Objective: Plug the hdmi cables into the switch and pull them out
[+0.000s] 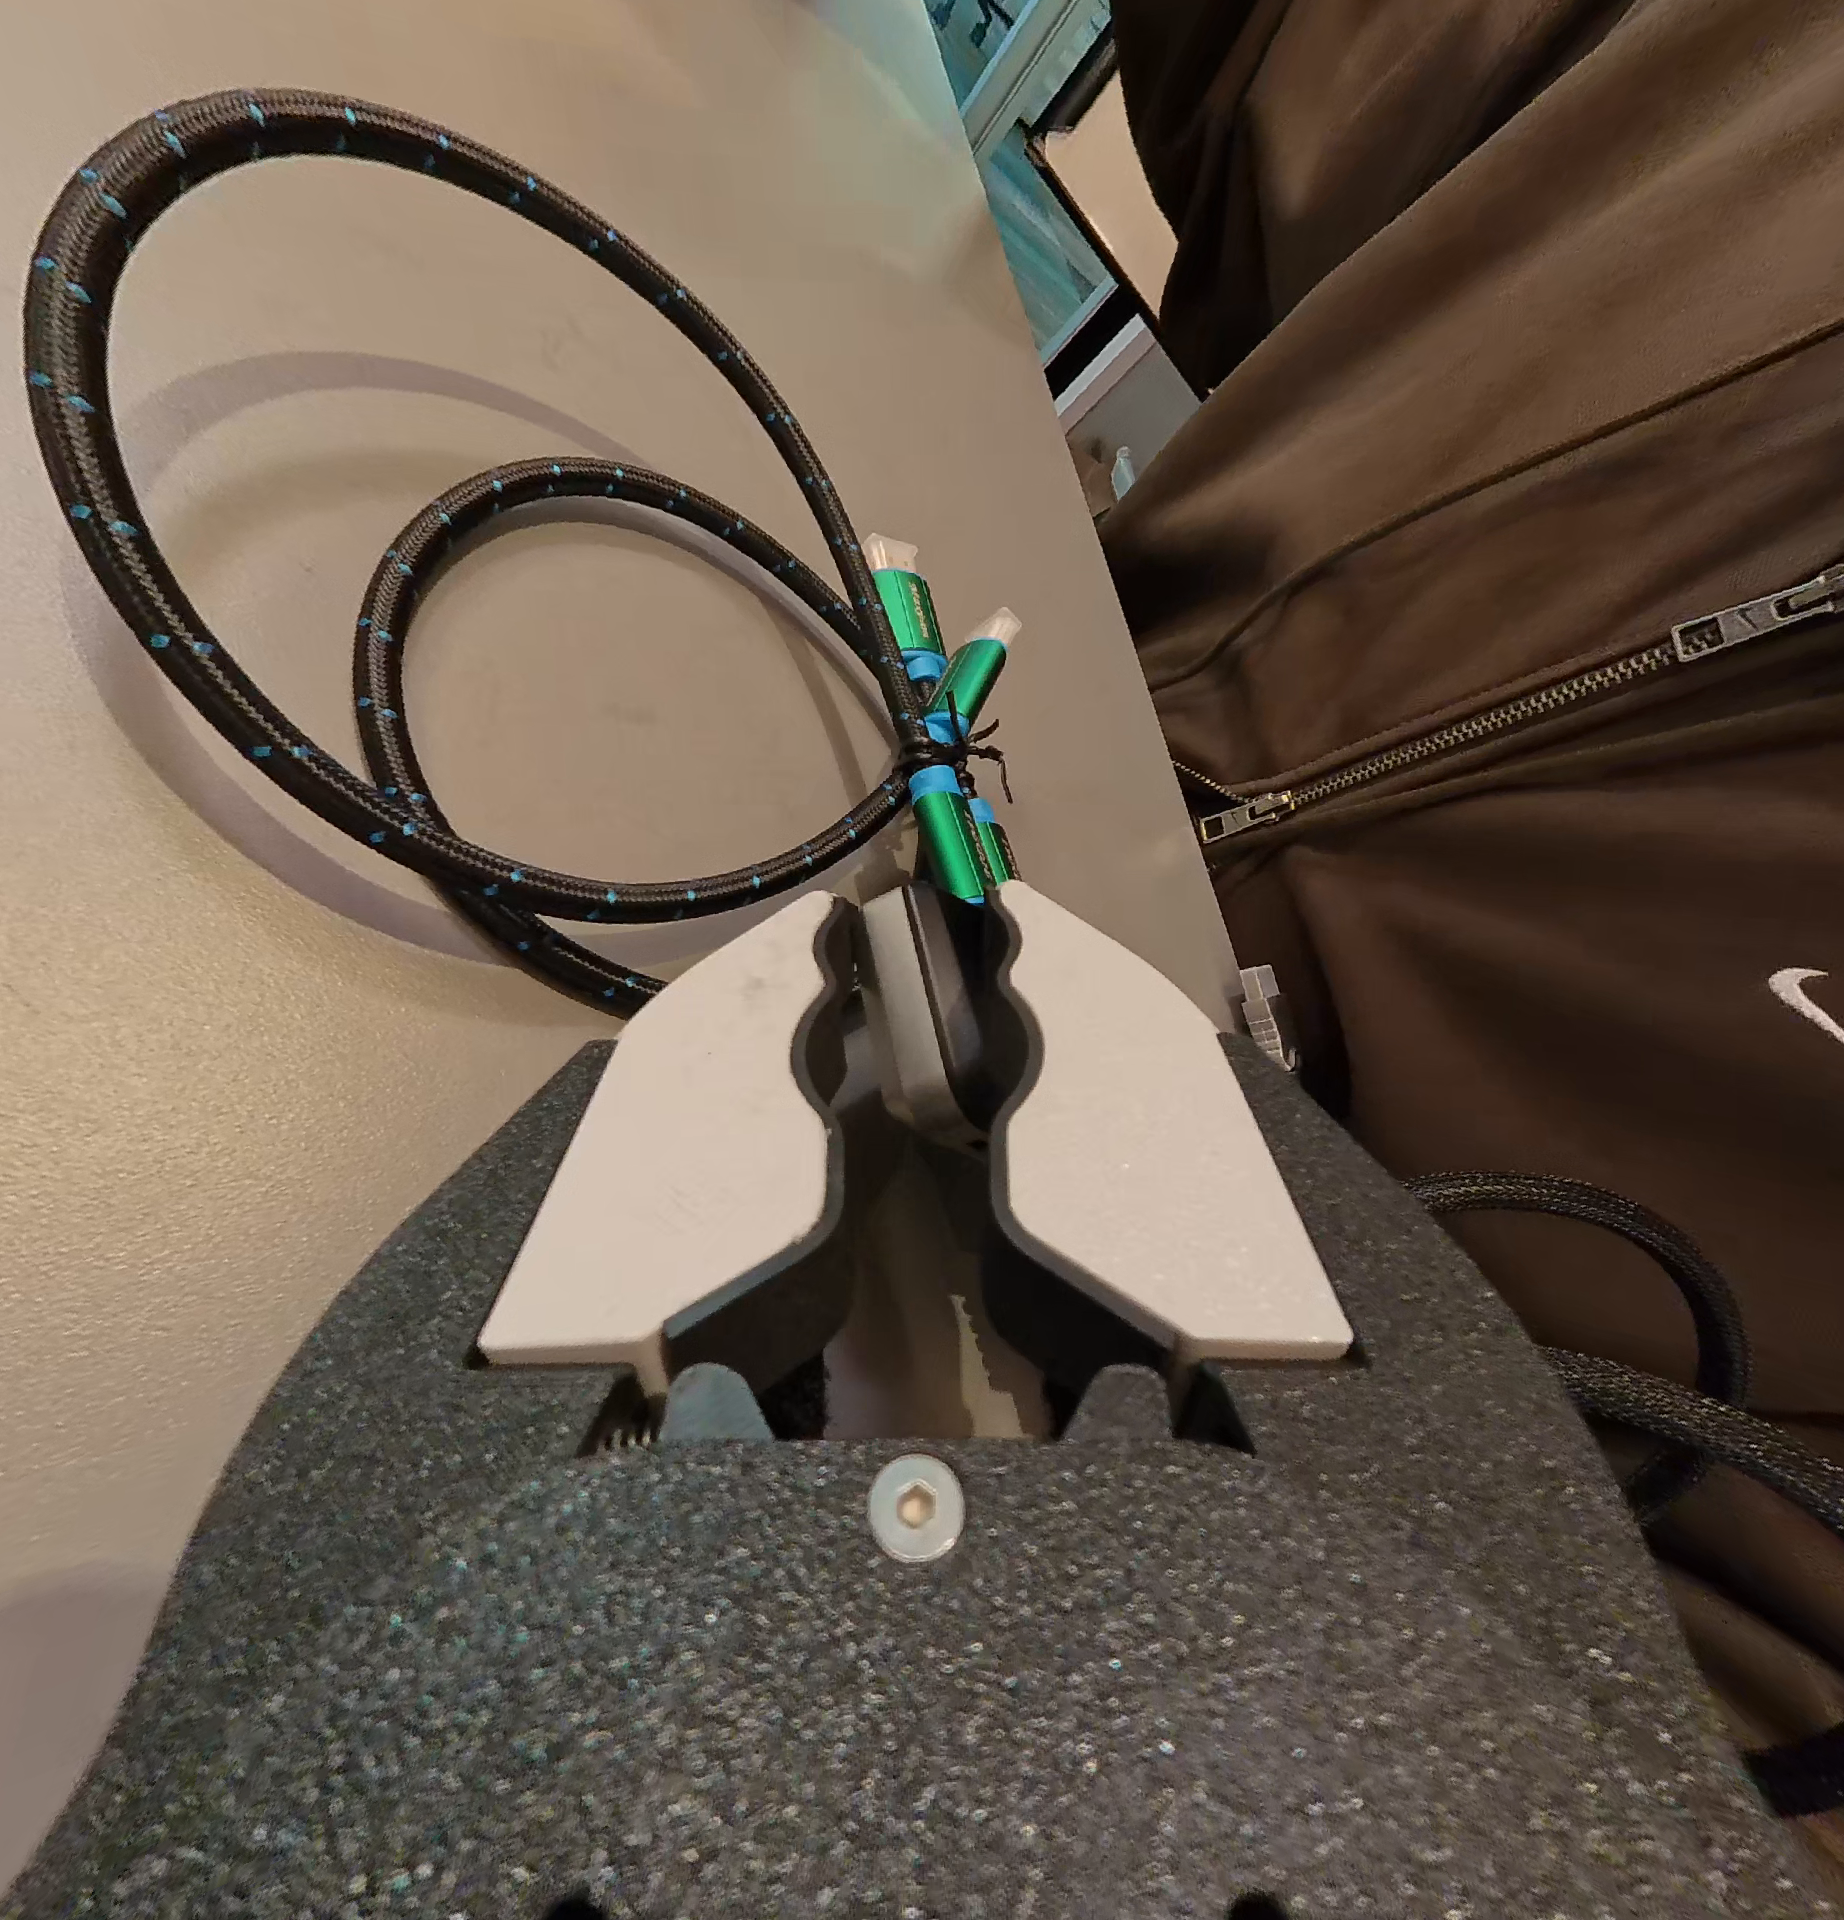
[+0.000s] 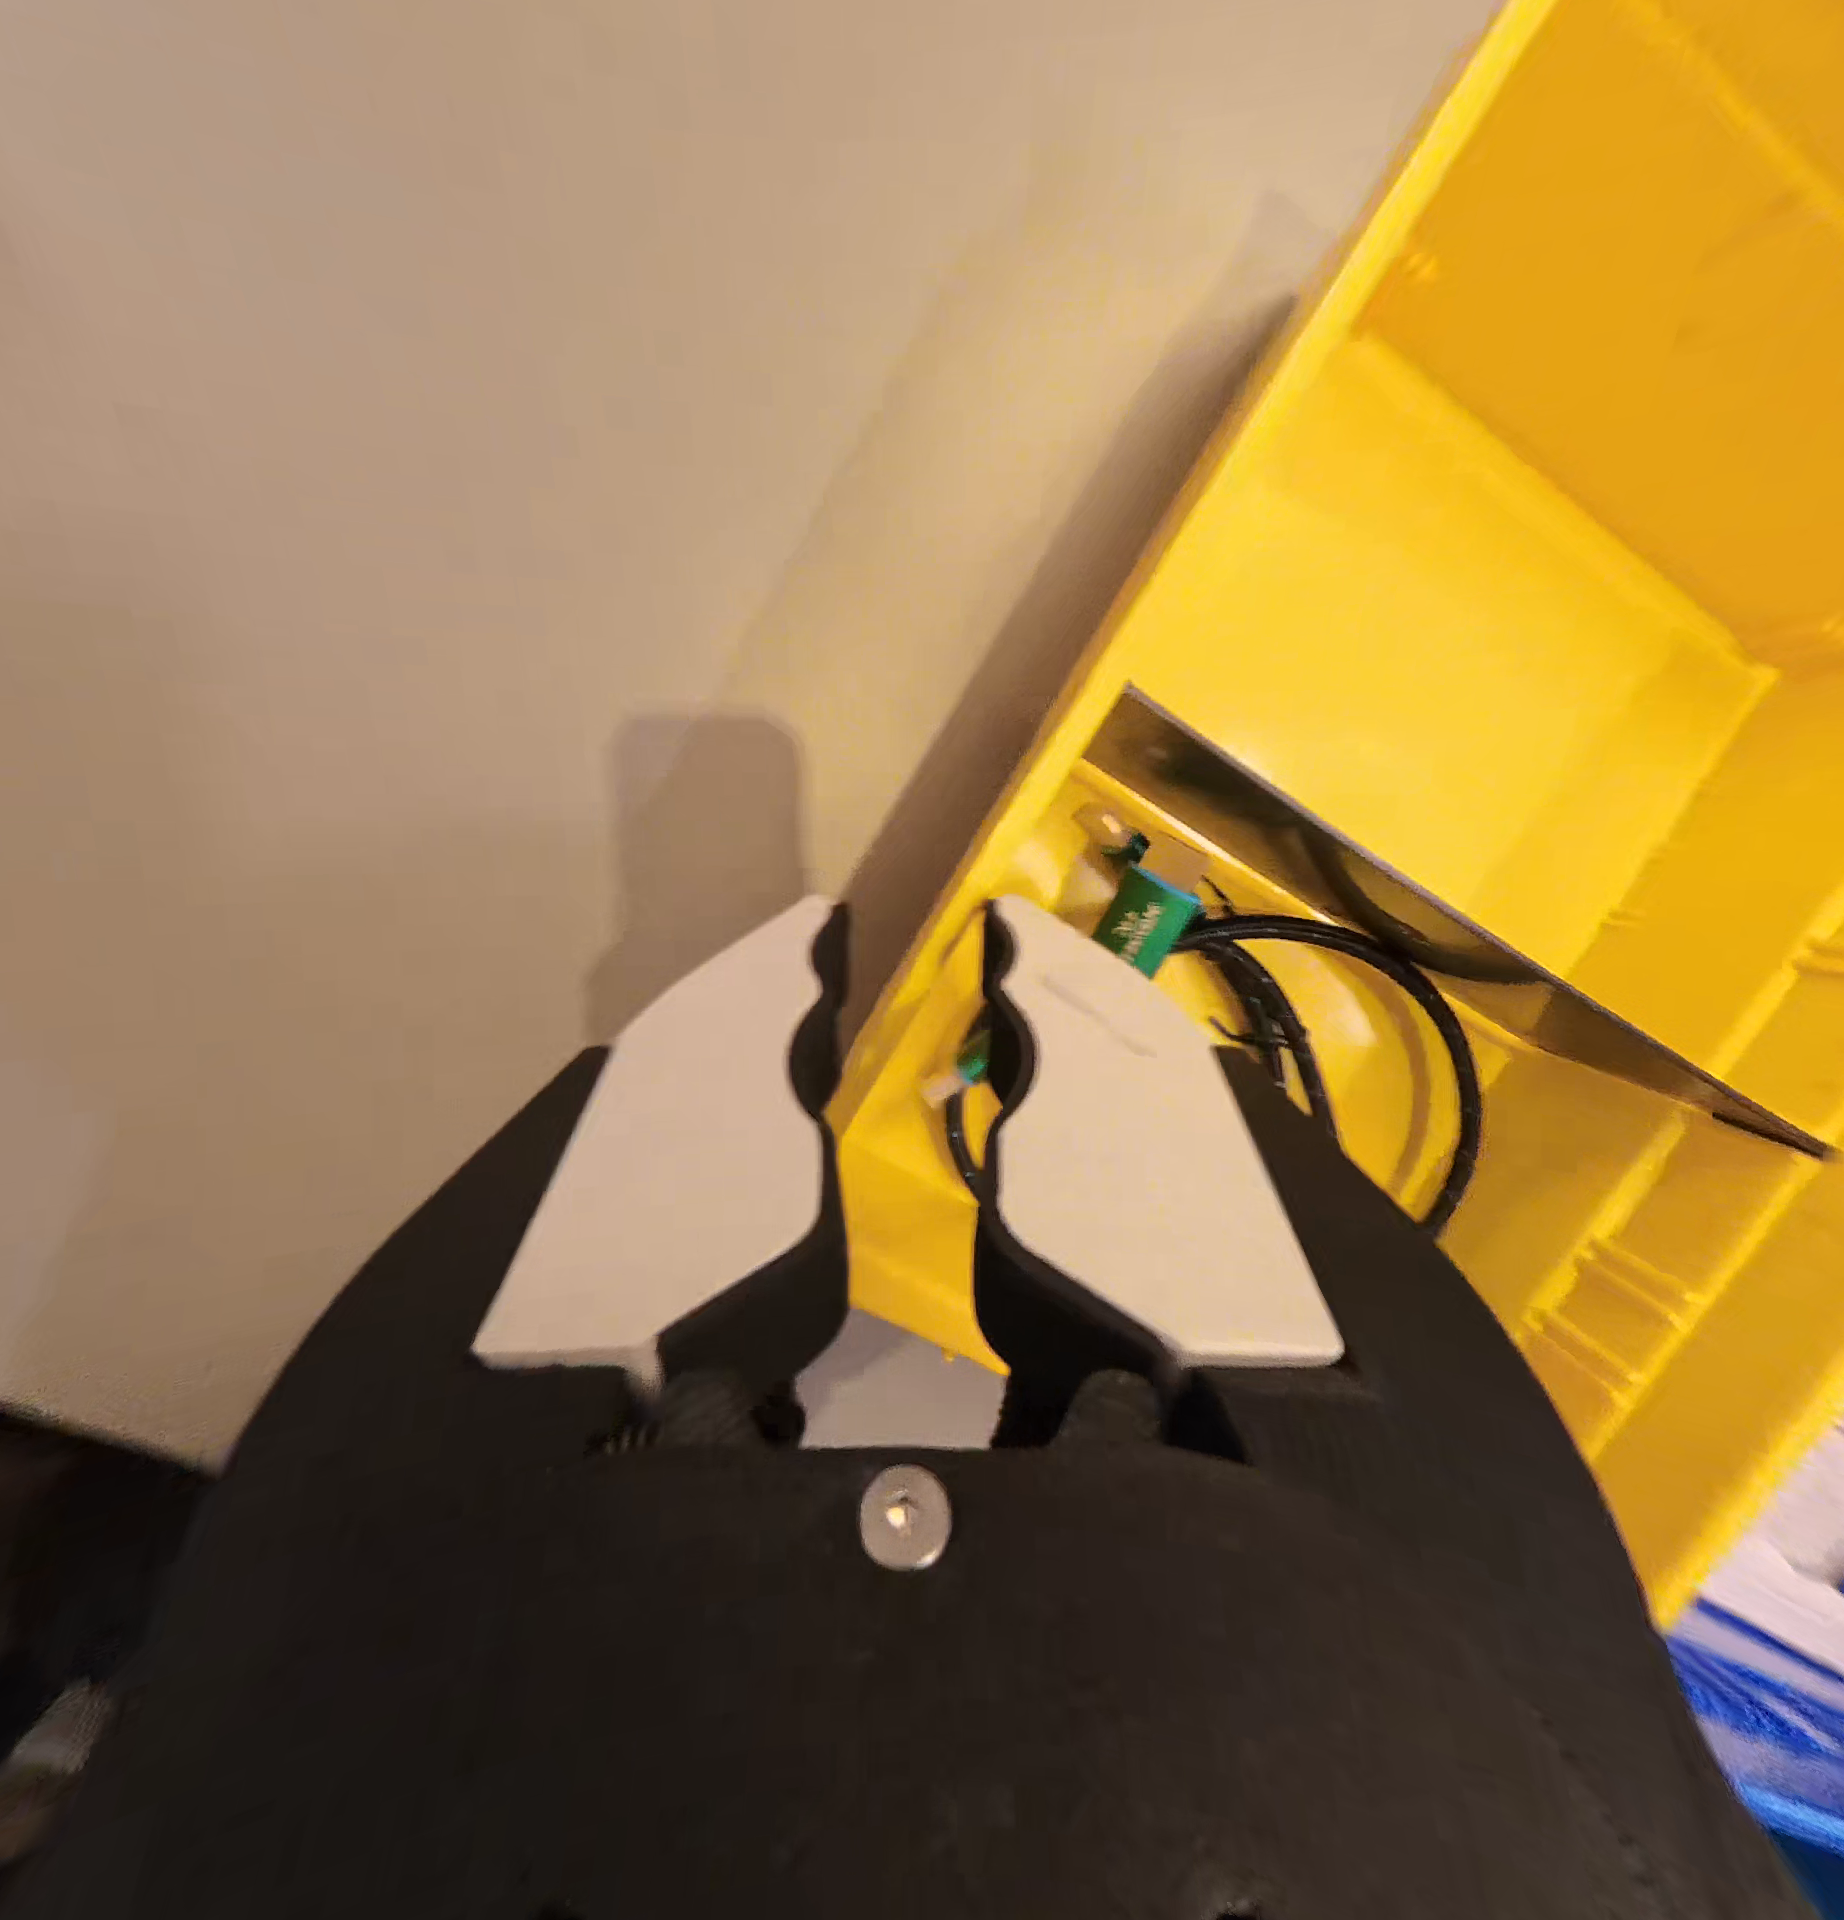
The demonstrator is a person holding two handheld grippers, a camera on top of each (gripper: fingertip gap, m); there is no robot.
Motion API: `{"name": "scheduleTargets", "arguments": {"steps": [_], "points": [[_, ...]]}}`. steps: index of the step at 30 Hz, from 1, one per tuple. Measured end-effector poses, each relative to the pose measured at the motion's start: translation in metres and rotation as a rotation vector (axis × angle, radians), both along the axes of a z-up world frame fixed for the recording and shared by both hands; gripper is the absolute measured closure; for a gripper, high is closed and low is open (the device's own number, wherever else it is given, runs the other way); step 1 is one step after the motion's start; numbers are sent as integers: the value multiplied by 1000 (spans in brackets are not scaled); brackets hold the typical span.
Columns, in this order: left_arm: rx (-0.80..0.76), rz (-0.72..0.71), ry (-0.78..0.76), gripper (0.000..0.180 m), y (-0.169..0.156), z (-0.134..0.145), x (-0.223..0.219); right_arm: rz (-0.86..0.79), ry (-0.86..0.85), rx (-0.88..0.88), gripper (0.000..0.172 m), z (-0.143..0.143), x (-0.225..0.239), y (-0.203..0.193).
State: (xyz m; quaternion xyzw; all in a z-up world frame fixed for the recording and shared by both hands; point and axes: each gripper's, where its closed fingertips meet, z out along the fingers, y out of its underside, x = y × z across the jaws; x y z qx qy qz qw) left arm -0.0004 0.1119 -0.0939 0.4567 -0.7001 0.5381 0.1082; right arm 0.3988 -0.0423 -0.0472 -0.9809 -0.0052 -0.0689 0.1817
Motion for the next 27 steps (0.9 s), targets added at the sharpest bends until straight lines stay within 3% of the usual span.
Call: {"name": "scheduleTargets", "arguments": {"steps": [1, 13, 22, 27], "points": [[1, 1, -1, 156, 0, 0, 0, -26, -39, -7, 159, 1, 3, 1], [10, 2, -4, 156, 0, 0, 1, 121, -35, 9, 157, 1, -65, 30], [8, 2, -4, 156, 0, 0, 1, 161, -26, 0, 156, 1, -77, 34], [10, 1, -5, 156, 0, 0, 1, 160, -132, 79, 156, 26, -74, 42]]}}
